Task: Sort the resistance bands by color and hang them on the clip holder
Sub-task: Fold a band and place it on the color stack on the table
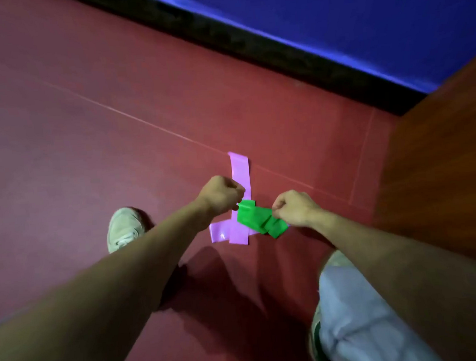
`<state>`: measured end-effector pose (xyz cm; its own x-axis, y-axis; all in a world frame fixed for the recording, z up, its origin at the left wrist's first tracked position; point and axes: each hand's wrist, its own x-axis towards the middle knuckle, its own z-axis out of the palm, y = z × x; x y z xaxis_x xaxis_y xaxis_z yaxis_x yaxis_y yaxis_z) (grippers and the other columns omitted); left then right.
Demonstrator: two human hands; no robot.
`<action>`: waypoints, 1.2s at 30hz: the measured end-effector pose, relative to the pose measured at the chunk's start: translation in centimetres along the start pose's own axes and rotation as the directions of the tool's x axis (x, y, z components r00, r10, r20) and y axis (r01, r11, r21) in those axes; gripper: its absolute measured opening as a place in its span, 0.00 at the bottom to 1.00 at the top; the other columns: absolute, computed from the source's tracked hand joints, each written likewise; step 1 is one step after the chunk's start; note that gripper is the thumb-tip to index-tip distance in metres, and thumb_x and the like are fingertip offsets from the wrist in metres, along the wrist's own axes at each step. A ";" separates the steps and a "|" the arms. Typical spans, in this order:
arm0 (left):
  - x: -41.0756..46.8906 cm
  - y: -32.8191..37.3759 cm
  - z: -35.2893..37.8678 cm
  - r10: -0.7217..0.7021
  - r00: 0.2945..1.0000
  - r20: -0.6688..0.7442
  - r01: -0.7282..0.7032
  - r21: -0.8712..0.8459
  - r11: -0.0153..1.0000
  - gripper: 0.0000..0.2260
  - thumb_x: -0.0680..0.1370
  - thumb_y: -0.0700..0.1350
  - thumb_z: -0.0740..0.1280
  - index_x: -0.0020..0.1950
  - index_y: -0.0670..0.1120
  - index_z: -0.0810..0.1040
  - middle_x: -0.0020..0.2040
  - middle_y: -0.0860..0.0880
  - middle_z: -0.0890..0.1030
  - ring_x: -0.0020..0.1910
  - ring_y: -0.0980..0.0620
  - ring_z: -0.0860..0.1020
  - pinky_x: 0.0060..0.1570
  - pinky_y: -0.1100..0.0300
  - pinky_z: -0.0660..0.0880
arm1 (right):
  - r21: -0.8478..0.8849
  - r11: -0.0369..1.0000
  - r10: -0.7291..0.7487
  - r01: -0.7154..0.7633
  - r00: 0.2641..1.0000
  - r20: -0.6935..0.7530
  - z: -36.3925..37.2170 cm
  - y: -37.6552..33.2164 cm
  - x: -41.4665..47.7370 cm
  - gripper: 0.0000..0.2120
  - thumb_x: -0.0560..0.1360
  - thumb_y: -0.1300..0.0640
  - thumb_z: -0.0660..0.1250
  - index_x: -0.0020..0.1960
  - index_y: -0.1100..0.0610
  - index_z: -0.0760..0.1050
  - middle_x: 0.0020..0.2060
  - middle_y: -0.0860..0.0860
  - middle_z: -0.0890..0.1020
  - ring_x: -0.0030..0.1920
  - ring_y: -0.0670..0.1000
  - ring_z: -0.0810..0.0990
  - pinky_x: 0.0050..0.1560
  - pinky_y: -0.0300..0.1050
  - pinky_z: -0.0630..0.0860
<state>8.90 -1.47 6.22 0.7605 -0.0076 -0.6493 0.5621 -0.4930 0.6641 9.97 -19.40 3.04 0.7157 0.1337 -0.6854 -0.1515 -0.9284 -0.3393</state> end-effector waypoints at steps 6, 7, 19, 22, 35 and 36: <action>5.9 -7.1 3.2 -0.176 0.984 0.009 0.176 0.022 0.984 0.08 0.75 0.38 0.61 0.43 0.41 0.80 0.42 0.38 0.81 0.45 0.42 0.80 0.49 0.52 0.77 | 0.044 0.999 0.025 -0.021 0.997 -0.074 6.6 1.9 6.4 0.16 0.73 0.64 0.65 0.60 0.57 0.78 0.58 0.59 0.79 0.60 0.58 0.77 0.59 0.45 0.69; 6.5 -8.1 3.6 -0.196 0.981 0.010 0.196 0.024 0.980 0.08 0.75 0.38 0.62 0.45 0.39 0.80 0.45 0.36 0.82 0.47 0.39 0.81 0.51 0.49 0.77 | 0.045 0.999 0.015 -0.011 0.996 -0.085 7.5 2.0 7.2 0.17 0.73 0.63 0.66 0.62 0.57 0.76 0.59 0.59 0.78 0.61 0.59 0.76 0.60 0.46 0.69; 5.7 -8.2 4.1 -0.195 0.980 -0.025 0.191 -0.127 0.973 0.11 0.75 0.35 0.61 0.37 0.47 0.76 0.38 0.43 0.79 0.35 0.46 0.77 0.42 0.58 0.71 | -0.218 0.976 -0.005 -0.025 0.991 -0.135 8.6 2.1 6.3 0.08 0.76 0.52 0.64 0.52 0.52 0.79 0.53 0.55 0.83 0.60 0.58 0.76 0.64 0.50 0.60; 3.6 -4.9 2.4 -0.123 0.992 -0.005 0.122 -0.083 0.989 0.08 0.76 0.37 0.61 0.39 0.44 0.76 0.38 0.43 0.78 0.33 0.47 0.77 0.41 0.59 0.71 | -0.209 0.975 -0.097 0.080 0.992 -0.074 5.0 1.0 4.2 0.07 0.75 0.54 0.67 0.52 0.51 0.79 0.53 0.51 0.83 0.61 0.56 0.75 0.63 0.48 0.61; -11.7 6.9 -3.6 0.158 0.985 -0.073 -0.160 -0.031 0.987 0.17 0.76 0.32 0.59 0.64 0.39 0.74 0.46 0.43 0.79 0.43 0.46 0.76 0.40 0.59 0.71 | 0.003 0.886 -0.450 0.465 0.860 -0.241 -10.6 -5.8 -13.3 0.04 0.74 0.61 0.69 0.48 0.56 0.80 0.40 0.51 0.81 0.42 0.49 0.77 0.45 0.42 0.72; -13.0 7.3 -3.7 0.158 0.983 -0.093 -0.166 -0.093 0.982 0.17 0.77 0.32 0.59 0.65 0.38 0.73 0.49 0.43 0.78 0.44 0.47 0.75 0.40 0.59 0.71 | 0.038 0.870 -0.461 0.491 0.839 -0.287 -11.2 -6.0 -14.6 0.04 0.74 0.63 0.69 0.48 0.56 0.80 0.39 0.50 0.80 0.42 0.48 0.76 0.44 0.41 0.71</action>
<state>4.34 -1.74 20.88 0.8666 -0.0043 -0.4989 0.4555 -0.4015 0.7945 8.11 -19.68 22.28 0.8665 0.4411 -0.2337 0.1938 -0.7287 -0.6568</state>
